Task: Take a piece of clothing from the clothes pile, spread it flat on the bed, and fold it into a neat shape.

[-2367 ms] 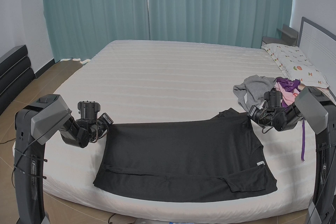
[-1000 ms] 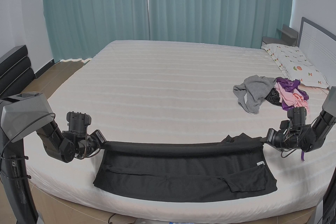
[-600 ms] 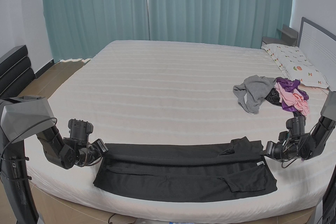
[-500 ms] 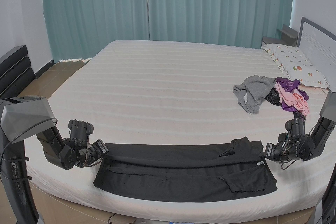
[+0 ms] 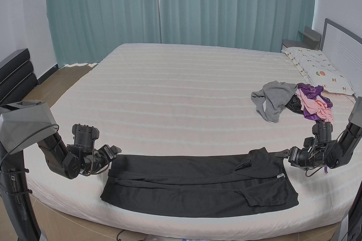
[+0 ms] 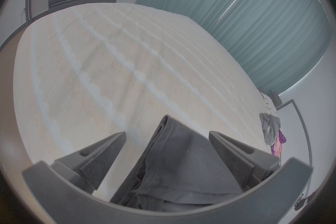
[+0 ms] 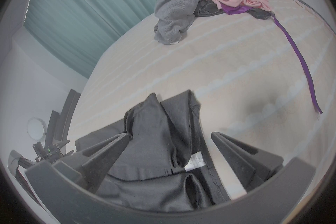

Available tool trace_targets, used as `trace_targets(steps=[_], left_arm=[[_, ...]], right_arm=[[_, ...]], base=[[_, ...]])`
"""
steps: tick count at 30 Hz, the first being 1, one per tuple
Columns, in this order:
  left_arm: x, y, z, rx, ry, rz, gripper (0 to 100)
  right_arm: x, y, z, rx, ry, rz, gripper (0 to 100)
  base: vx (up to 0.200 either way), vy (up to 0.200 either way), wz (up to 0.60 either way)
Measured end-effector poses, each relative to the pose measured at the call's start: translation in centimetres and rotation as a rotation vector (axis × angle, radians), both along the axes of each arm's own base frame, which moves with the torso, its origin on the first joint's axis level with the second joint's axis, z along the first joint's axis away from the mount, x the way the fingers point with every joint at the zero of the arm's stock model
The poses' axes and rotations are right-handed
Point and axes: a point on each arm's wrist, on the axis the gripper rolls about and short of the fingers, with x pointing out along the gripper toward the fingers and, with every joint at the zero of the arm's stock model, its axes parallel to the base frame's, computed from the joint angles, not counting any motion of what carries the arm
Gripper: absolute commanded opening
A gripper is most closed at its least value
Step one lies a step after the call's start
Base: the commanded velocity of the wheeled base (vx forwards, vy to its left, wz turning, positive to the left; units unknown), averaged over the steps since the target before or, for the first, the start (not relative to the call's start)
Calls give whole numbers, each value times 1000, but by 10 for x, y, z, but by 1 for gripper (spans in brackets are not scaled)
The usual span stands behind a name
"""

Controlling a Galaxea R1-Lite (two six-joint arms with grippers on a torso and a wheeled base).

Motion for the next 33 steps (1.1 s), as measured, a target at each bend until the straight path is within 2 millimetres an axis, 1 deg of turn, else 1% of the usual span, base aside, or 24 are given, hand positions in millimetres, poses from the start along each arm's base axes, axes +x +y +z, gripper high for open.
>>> trace_targets(steps=[4,9,10,15,18,26,33], left_arm=[[12,-1,6,-6,-39,3,100],[26,-4,1,-8,-55,-2,100],[28,-5,-2,-8,-55,-4,0],[34,-9,-17,2,-33,-16,0],[39,-9,-22,5,-35,-13,0],[47,3,-22,-26,-52,62,0],[51,7,-20,-29,-92,106,0]], right_arm=[[7,-5,4,33,-23,-37,100],[13,-11,2,54,-55,-52,100],[14,-12,1,57,-61,-55,100],[17,-15,-5,76,-66,-71,100],[20,-15,-7,81,-65,-72,100],[27,-14,-14,85,-61,-68,100],[33,-9,-25,97,-49,-72,100]], base=[[0,0,0],[0,0,0],[0,0,0],[0,0,0],[0,0,0],[0,0,0],[0,0,0]])
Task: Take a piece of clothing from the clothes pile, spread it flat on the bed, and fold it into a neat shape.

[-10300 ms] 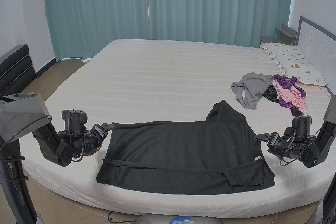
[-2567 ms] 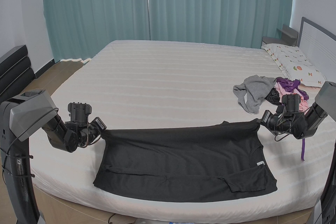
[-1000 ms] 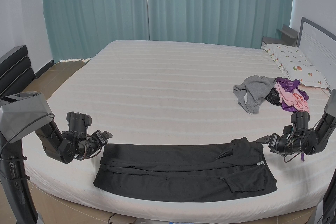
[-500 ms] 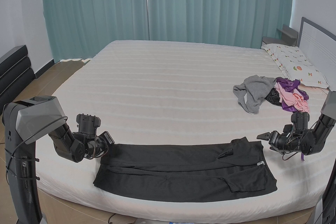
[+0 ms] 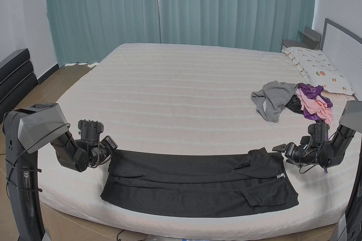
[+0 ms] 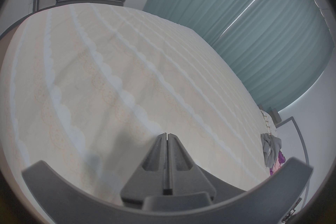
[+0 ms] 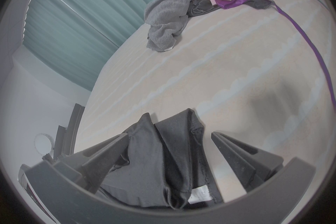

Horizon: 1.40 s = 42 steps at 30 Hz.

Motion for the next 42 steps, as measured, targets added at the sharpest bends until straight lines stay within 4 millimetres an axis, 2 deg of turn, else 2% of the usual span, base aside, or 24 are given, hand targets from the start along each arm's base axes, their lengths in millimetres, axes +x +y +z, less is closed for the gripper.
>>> trace_targets(steps=[11,12,20,34,35,36,42], left_arm=[[-1,0,-3,1,4,9,0],[-1,0,-3,1,4,8,0],[-1,-1,-5,2,11,5,0],[1,-2,-4,-7,3,-1,0],[1,-2,-4,-7,2,-1,100],[1,-2,-4,-7,2,-2,100],[1,-3,-4,-11,1,-2,100]], right_arm=[[14,4,-9,28,-7,-35,100],[14,4,-10,25,-7,-36,0],[15,4,-16,-11,6,-62,0],[18,-3,-12,-30,-11,-97,0],[18,-3,-12,-30,-10,-97,0],[17,-2,-13,-30,-8,-97,100],[16,-2,-12,-30,-8,-96,100]], base=[[0,0,0],[0,0,0],[0,0,0],[0,0,0],[0,0,0],[0,0,0],[0,0,0]])
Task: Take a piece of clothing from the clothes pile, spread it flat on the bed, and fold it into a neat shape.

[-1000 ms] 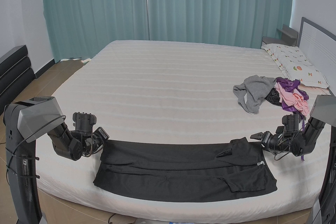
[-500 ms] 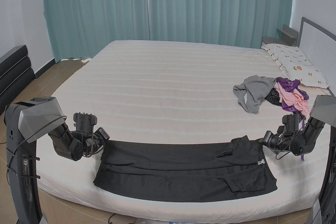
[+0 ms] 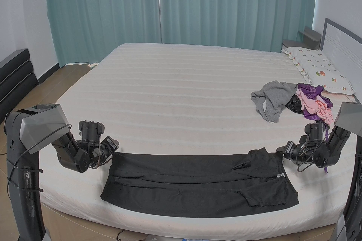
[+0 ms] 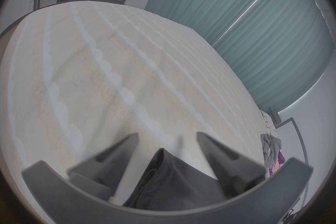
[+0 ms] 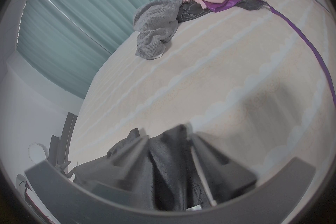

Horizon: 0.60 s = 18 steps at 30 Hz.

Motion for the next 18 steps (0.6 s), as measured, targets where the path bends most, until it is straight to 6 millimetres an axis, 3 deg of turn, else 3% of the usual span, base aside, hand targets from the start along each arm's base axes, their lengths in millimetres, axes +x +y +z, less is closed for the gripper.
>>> trace_targets(steps=[9,18], left_arm=[[-9,9,6,-22,12,33,100],[-49,7,16,-57,82,13,100]], right_arm=[[-6,3,17,8,-32,4,100],[-22,6,31,15,-34,18,100]], base=[[0,0,0],[0,0,0]])
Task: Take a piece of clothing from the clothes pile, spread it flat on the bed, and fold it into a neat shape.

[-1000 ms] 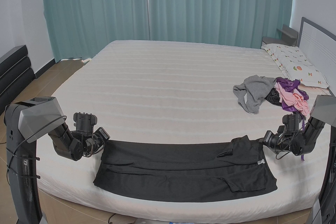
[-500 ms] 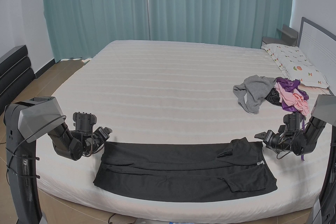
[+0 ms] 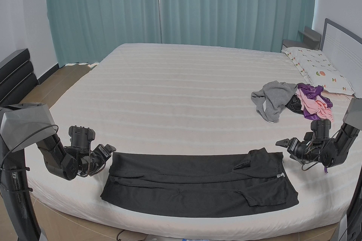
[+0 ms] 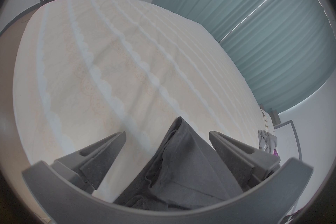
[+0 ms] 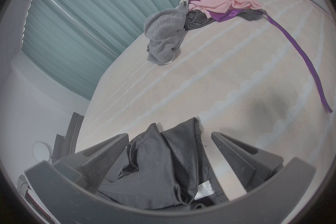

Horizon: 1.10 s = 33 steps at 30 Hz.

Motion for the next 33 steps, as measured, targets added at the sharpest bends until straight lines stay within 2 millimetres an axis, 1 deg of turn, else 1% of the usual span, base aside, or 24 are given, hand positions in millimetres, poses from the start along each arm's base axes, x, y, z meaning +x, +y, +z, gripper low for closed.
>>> trace_targets(steps=[7,11,17,26,27,33], left_arm=[[-7,-6,6,-6,-3,-20,100],[-7,-6,7,-7,-6,-23,100],[-7,-7,8,-8,-9,-25,100],[-6,-8,7,-7,-8,-27,100],[-6,-8,7,-7,-7,-27,100],[-6,-8,6,-7,-5,-27,100]], right_arm=[[-12,9,9,61,-10,110,100],[-15,16,10,47,-20,175,100],[-13,22,2,5,-11,224,100],[-5,25,-14,4,21,237,100],[-5,26,-16,2,28,241,0],[-7,26,-29,-25,62,269,0]], base=[[0,0,0],[0,0,0],[0,0,0],[0,0,0],[0,0,0],[0,0,0]])
